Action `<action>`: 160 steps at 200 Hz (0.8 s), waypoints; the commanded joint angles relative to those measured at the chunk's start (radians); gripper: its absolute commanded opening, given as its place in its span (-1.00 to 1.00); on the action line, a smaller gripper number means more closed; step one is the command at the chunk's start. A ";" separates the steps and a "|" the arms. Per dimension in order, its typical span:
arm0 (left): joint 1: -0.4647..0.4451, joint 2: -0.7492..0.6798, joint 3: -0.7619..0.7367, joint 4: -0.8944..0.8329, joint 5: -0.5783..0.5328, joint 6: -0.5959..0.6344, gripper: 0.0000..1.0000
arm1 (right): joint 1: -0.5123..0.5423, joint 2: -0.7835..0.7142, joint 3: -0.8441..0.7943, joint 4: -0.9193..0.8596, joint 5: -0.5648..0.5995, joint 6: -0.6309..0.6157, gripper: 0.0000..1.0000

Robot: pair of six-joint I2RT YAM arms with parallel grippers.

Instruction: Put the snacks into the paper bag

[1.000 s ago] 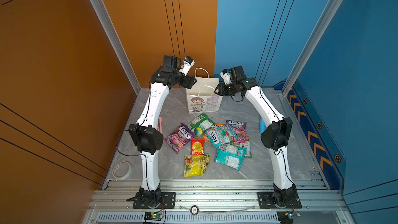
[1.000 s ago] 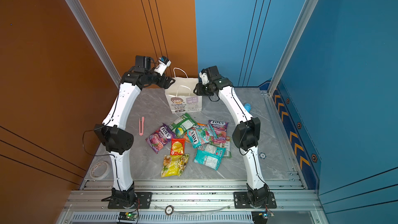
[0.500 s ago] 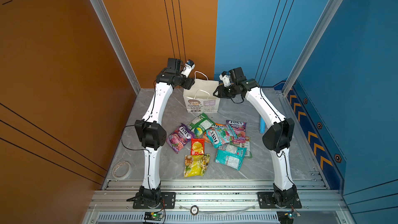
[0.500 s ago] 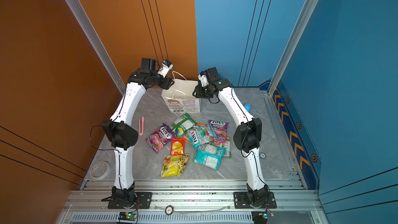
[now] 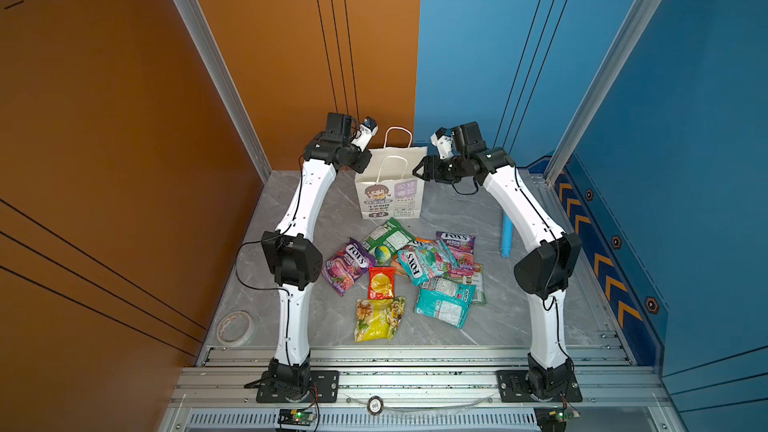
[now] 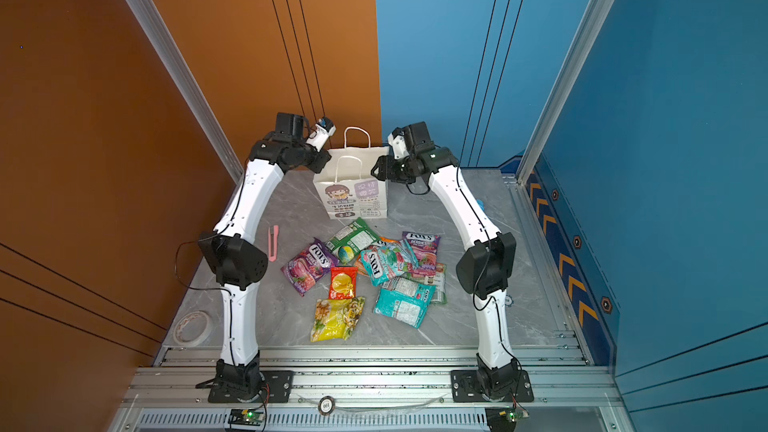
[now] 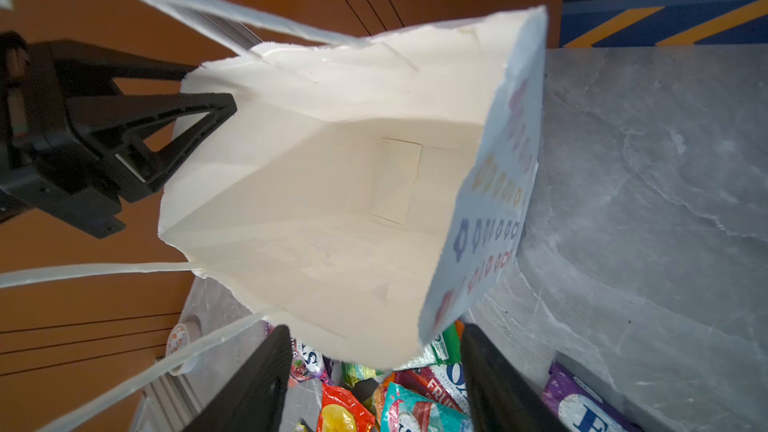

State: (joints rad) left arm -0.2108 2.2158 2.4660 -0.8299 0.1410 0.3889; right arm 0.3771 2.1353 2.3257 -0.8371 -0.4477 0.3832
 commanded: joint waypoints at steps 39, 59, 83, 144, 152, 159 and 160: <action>0.017 -0.090 -0.027 -0.118 -0.145 -0.063 -0.51 | -0.103 -0.203 -0.190 0.108 -0.041 0.120 0.42; 0.032 -0.128 -0.072 -0.155 -0.164 -0.100 -0.51 | -0.120 -0.246 -0.265 0.144 -0.046 0.138 0.45; 0.056 -0.171 -0.112 -0.200 -0.174 -0.151 -0.51 | -0.128 -0.279 -0.327 0.168 -0.049 0.147 0.47; 0.117 -0.230 -0.187 -0.275 -0.110 -0.256 -0.42 | -0.133 -0.307 -0.421 0.216 -0.062 0.176 0.50; 0.117 -0.236 -0.197 -0.275 -0.112 -0.250 -0.35 | -0.134 -0.308 -0.429 0.218 -0.065 0.178 0.50; 0.117 -0.241 -0.202 -0.275 -0.115 -0.246 -0.28 | -0.134 -0.308 -0.435 0.220 -0.068 0.180 0.50; 0.117 -0.240 -0.203 -0.275 -0.116 -0.245 -0.27 | -0.134 -0.308 -0.436 0.220 -0.068 0.180 0.50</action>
State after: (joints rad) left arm -0.0872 2.0060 2.2940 -1.0561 0.0059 0.1692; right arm 0.2481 1.8645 1.9141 -0.6571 -0.4938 0.5407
